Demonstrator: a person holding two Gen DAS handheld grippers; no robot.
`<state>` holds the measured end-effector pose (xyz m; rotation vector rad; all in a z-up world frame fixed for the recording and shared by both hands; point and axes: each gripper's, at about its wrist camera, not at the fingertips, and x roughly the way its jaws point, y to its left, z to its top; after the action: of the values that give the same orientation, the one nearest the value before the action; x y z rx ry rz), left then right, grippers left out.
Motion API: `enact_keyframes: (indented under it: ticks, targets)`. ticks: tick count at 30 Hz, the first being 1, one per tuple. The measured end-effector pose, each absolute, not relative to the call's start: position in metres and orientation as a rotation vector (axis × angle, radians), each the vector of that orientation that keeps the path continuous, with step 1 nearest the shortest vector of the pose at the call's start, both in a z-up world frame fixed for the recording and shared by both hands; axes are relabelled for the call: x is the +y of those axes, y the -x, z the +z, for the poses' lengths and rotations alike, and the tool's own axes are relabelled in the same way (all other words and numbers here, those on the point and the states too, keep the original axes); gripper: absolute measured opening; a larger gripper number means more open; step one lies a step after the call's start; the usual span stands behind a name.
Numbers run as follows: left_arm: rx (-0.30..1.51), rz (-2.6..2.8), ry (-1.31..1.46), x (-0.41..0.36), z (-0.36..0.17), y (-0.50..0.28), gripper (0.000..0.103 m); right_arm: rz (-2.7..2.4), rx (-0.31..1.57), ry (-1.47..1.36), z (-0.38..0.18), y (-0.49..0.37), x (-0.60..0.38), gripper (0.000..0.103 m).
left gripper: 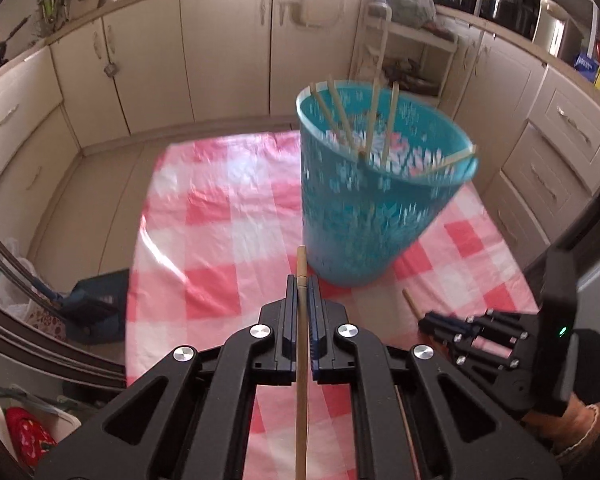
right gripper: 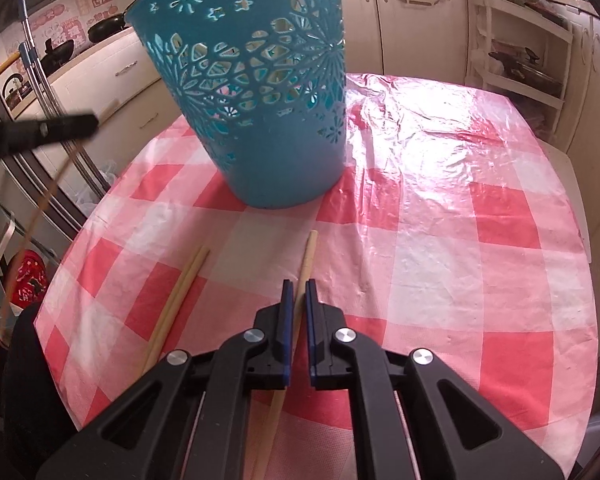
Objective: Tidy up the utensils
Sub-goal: 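Lift the stick with the left gripper over the basket and release it inside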
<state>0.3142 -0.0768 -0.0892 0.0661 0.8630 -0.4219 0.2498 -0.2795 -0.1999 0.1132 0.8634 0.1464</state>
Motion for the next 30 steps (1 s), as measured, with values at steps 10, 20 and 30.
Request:
enact_keyframes:
  ticks: [10,20,30]
  targets:
    - [0.5,-0.413,0.13,-0.107,0.027,-0.371,0.005,0.151,0.864,-0.135,-0.2,-0.253,-0.283,0.007]
    - [0.405,-0.265,0.26,-0.149,0.004,-0.425,0.005,0.166,0.869,-0.169,-0.2,-0.254,-0.289,0.006]
    - [0.487,-0.25,0.192,-0.148,-0.041,-0.416,0.005,0.171,0.871,-0.168,-0.198,-0.254,-0.29,0.007]
